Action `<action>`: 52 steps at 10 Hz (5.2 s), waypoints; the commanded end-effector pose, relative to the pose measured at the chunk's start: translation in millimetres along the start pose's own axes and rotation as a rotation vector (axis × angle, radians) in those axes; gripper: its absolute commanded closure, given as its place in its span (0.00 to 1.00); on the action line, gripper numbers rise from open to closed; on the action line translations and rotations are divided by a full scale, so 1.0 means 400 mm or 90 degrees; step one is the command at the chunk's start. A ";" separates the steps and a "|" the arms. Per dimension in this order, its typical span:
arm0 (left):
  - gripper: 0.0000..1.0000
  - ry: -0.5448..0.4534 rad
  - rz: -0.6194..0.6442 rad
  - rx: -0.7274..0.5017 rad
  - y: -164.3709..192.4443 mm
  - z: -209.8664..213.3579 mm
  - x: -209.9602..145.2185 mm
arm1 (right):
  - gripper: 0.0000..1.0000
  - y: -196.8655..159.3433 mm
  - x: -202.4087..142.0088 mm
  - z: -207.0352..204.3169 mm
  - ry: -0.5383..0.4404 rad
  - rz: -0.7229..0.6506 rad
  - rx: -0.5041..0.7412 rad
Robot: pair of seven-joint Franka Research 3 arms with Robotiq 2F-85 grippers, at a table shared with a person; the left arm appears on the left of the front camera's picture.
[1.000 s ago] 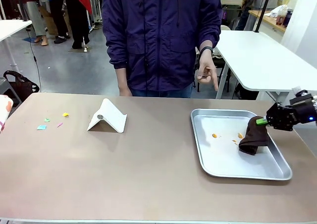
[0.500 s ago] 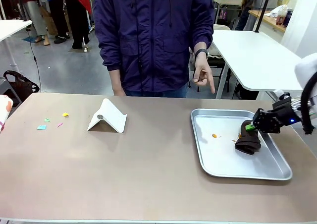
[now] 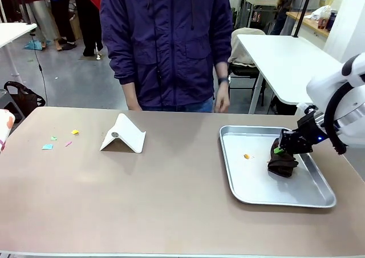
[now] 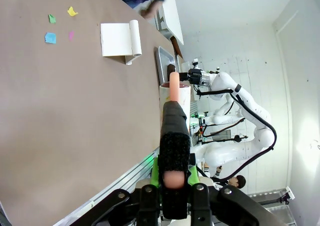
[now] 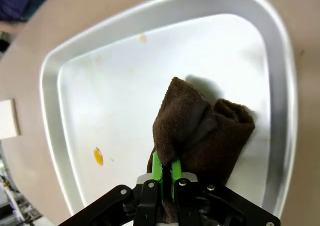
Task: Clean the surface of the table.
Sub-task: If a person points to the right, clean the right side of the table with your right hand, and if they point to the left, clean the left side with your left hand.
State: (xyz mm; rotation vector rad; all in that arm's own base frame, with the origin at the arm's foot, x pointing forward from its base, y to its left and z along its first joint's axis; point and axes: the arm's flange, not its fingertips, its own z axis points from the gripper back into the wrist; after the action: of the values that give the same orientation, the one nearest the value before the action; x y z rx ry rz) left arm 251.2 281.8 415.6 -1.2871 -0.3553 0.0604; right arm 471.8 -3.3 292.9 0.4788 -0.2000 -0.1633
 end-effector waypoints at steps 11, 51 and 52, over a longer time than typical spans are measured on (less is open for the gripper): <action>0.86 0.004 0.007 0.003 -0.012 0.000 -0.005 | 0.93 0.179 -0.090 -0.196 0.177 0.262 0.122; 0.86 0.004 0.007 0.003 -0.012 0.000 -0.005 | 0.93 -0.086 -0.249 0.447 0.007 0.070 0.699; 0.86 0.004 0.007 0.003 -0.012 0.000 -0.005 | 0.93 -0.086 -0.249 0.447 0.007 0.070 0.699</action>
State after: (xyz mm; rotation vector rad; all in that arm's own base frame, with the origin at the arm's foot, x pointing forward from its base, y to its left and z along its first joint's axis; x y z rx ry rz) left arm 250.3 282.4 415.8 -1.2863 -0.3574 0.0625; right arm 327.8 -91.9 413.2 1.5582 -0.2920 0.0594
